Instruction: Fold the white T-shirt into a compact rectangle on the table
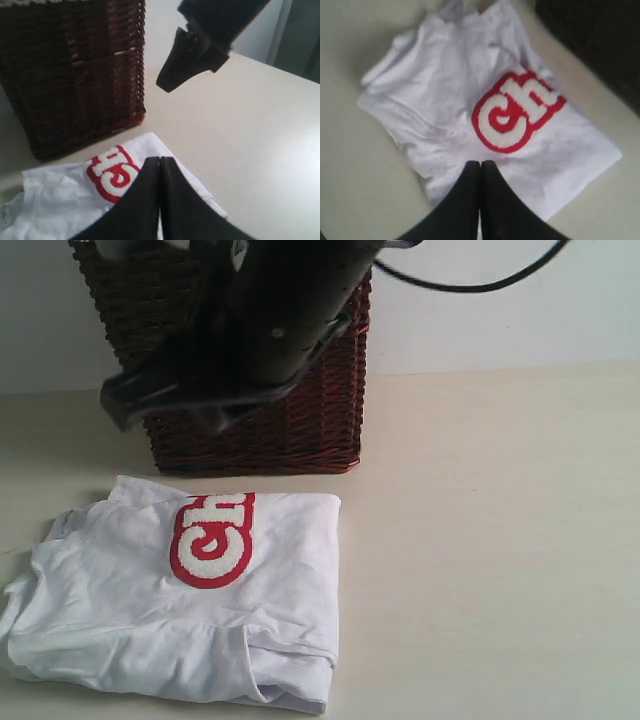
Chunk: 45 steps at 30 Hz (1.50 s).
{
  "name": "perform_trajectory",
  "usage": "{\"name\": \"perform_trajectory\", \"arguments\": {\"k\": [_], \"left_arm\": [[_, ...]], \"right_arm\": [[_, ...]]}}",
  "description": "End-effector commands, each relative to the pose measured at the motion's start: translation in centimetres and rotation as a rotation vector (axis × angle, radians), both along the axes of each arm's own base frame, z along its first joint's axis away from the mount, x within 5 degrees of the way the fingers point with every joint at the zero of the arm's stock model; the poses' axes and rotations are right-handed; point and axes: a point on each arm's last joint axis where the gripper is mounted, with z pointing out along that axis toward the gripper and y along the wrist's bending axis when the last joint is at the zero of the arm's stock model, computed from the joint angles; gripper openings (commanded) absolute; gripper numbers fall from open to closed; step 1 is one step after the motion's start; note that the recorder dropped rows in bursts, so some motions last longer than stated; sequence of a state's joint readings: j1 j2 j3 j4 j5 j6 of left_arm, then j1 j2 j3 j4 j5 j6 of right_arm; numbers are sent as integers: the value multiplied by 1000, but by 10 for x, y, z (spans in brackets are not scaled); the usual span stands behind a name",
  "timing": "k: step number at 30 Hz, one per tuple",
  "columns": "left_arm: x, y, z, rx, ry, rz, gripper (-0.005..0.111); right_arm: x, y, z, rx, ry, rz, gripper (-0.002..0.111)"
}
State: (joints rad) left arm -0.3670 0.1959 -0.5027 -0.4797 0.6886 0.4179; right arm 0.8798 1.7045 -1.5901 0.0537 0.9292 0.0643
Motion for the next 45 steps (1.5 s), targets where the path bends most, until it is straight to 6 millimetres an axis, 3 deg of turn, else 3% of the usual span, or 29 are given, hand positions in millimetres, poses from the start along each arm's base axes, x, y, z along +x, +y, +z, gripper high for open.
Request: {"name": "perform_trajectory", "arguments": {"k": [1,8,21,27,36,45], "left_arm": [[-14,9,7,-43,-118,33,0],[-28,17,6,-110,-246,68,0],[-29,17,12,-184,-263,64,0],[-29,17,16,-235,-278,65,0],[-29,19,22,-303,-313,78,0],[-29,19,22,-308,-320,81,0]], "right_arm": [[-24,-30,29,175,-171,1,0],[-69,-90,36,366,-389,-10,0],[-153,-190,33,800,-707,-24,0],[-186,-230,31,913,-834,-17,0],[-215,-265,15,1010,-958,-12,0],[-222,-276,-21,989,-984,-66,0]]}}
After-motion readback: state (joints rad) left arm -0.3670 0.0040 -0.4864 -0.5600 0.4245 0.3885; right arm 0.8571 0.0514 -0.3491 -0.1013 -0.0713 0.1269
